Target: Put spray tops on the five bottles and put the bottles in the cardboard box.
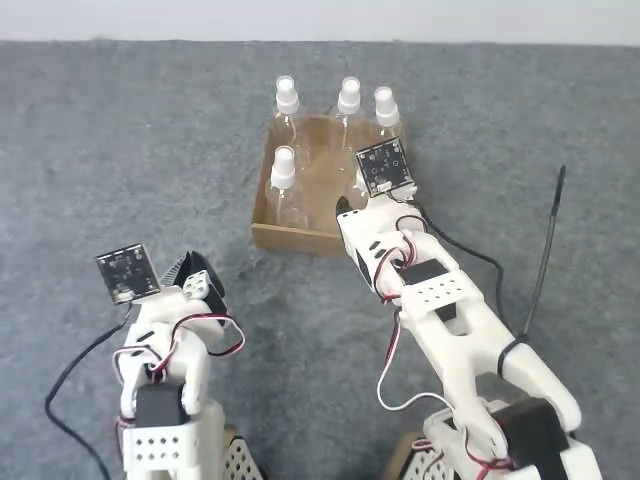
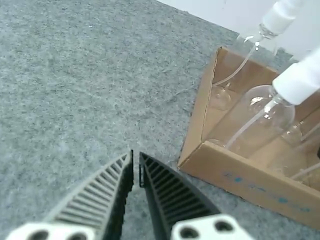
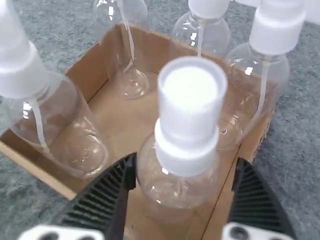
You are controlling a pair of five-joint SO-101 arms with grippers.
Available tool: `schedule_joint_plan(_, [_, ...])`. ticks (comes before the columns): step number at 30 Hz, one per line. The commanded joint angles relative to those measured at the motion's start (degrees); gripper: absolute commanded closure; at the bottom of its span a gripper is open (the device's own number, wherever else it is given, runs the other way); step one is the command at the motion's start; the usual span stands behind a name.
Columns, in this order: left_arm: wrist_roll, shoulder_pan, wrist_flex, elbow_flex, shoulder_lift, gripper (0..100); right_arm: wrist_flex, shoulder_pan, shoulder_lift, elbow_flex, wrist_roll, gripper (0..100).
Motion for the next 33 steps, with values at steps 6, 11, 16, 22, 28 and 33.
schedule_joint_plan(6, [-0.5,-0.2,-1.6,-0.7,-0.9,99,0.4,-2.0,-1.2,1.1,5.5,76.0])
schedule_joint_plan(11, [-0.5,-0.3,-1.6,-0.7,-0.9,99,0.6,-1.7,-1.2,1.2,5.4,76.0])
schedule_joint_plan(16, [-0.5,-0.3,-1.6,-0.7,-0.9,99,6.1,-2.0,-3.6,1.1,5.4,76.0])
schedule_joint_plan(22, [-0.5,-0.3,-1.6,-0.7,-0.9,99,14.3,-1.7,-11.6,1.1,5.2,76.0])
schedule_joint_plan(28, [-0.5,-0.3,-1.6,-0.7,-0.9,99,18.5,-1.9,-14.9,1.1,5.1,76.0])
schedule_joint_plan(33, [-0.5,-0.3,-1.6,-0.7,-0.9,99,18.9,-1.7,-15.3,1.2,5.4,76.0])
